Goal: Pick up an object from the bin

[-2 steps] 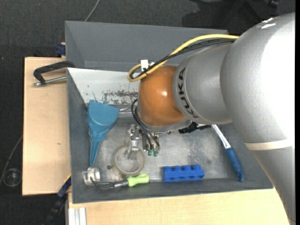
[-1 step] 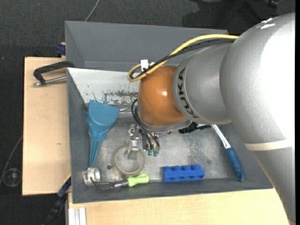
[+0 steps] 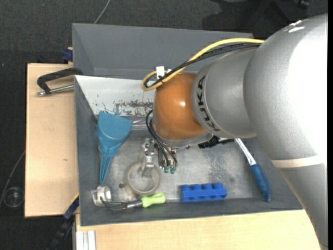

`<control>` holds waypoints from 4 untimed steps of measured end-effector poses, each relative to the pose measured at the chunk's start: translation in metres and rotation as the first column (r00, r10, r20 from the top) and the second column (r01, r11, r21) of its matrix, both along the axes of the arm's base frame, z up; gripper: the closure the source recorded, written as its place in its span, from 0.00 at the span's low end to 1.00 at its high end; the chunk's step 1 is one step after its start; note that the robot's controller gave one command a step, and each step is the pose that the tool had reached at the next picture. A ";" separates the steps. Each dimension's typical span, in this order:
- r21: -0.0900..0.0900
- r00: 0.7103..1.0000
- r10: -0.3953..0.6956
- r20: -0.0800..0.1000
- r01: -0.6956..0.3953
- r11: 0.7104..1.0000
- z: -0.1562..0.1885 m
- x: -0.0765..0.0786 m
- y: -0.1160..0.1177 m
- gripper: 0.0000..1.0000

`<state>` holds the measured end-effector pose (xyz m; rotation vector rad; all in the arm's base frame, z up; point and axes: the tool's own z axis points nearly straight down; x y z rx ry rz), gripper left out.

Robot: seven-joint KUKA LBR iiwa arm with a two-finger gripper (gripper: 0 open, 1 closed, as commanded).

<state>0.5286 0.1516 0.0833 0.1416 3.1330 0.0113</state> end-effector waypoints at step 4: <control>0.000 1.000 0.000 0.000 0.000 1.000 0.000 0.000 0.000 1.00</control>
Offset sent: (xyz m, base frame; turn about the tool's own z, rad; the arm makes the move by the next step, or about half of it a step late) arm 0.0000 0.0000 0.0000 0.0000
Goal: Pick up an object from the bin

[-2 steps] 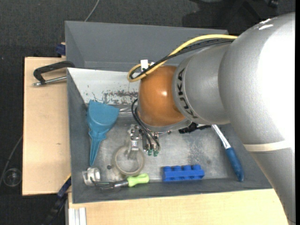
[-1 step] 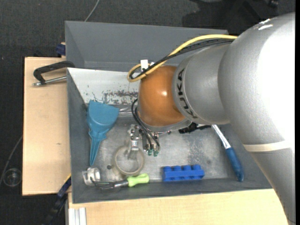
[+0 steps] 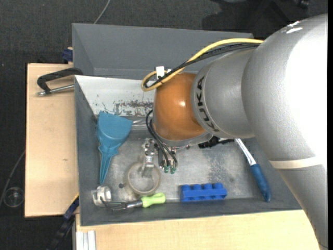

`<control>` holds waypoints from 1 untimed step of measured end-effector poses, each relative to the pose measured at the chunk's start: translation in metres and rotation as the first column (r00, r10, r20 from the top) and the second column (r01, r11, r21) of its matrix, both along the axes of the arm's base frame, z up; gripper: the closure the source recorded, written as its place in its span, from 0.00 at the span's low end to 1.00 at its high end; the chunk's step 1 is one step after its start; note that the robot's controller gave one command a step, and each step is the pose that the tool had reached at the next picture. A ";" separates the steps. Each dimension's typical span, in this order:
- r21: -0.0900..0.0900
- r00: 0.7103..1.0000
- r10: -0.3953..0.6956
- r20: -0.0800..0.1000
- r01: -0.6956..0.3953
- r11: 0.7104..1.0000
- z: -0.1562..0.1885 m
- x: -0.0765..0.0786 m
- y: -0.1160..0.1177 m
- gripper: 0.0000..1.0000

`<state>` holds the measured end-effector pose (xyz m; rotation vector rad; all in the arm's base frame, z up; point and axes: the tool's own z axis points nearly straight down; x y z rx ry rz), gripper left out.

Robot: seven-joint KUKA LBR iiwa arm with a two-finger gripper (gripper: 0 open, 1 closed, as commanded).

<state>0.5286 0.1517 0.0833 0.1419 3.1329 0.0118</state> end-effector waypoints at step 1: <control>0.000 1.000 0.000 0.000 0.000 1.000 0.000 0.000 0.000 1.00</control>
Offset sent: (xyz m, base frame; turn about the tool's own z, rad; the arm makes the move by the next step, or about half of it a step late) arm 0.0000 0.0000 0.0000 0.0000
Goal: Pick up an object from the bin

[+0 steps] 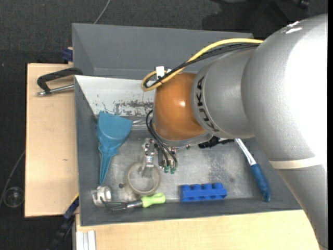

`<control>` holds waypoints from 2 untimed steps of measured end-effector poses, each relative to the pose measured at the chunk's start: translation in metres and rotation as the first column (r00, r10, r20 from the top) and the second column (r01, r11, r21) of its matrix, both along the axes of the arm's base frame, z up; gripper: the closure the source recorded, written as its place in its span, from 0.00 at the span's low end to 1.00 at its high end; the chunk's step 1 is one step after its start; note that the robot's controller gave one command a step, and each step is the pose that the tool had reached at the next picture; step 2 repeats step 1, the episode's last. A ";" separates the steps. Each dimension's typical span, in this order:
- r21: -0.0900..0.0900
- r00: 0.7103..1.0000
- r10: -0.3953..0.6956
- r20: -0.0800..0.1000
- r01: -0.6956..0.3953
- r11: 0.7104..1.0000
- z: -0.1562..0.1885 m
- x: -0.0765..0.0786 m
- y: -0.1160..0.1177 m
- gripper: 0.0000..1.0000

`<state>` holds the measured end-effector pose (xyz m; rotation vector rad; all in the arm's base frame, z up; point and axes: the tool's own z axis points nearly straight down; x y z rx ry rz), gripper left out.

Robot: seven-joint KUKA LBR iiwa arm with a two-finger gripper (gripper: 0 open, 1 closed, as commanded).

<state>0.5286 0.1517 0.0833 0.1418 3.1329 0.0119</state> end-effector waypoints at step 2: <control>0.000 1.000 0.000 0.000 0.000 1.000 0.000 0.000 0.000 1.00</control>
Offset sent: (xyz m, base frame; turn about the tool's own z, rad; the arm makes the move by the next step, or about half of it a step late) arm 0.0000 0.0000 0.0000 0.0000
